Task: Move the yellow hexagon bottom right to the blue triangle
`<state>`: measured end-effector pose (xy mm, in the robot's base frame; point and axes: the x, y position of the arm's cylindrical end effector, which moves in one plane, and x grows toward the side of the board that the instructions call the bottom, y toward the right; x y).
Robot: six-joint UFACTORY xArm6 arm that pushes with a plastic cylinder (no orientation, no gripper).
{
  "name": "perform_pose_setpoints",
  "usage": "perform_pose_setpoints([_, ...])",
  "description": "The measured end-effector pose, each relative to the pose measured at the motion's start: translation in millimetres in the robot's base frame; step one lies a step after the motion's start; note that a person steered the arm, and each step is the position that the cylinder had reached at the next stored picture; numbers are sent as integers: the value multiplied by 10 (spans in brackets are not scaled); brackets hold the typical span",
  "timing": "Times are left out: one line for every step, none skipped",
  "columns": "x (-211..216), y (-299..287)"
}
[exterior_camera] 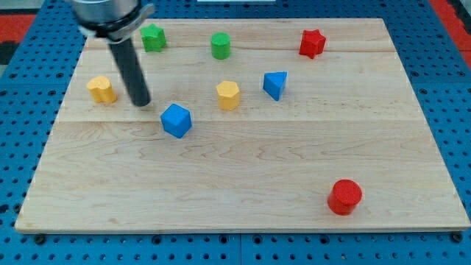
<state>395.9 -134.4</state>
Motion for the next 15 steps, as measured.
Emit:
perform_pose_setpoints([16, 1023])
perform_pose_setpoints([-102, 1048])
perform_pose_setpoints([-123, 1158])
perform_pose_setpoints([109, 1917])
perform_pose_setpoints([329, 2708])
perform_pose_setpoints([368, 3079])
perform_pose_setpoints([418, 2982])
perform_pose_setpoints([448, 2982])
perform_pose_setpoints([529, 3044])
perform_pose_setpoints([810, 3289])
perform_pose_setpoints([1008, 3434])
perform_pose_setpoints([1014, 3605])
perform_pose_setpoints([1335, 3750])
perform_pose_setpoints([1685, 3754])
perform_pose_setpoints([1806, 3636])
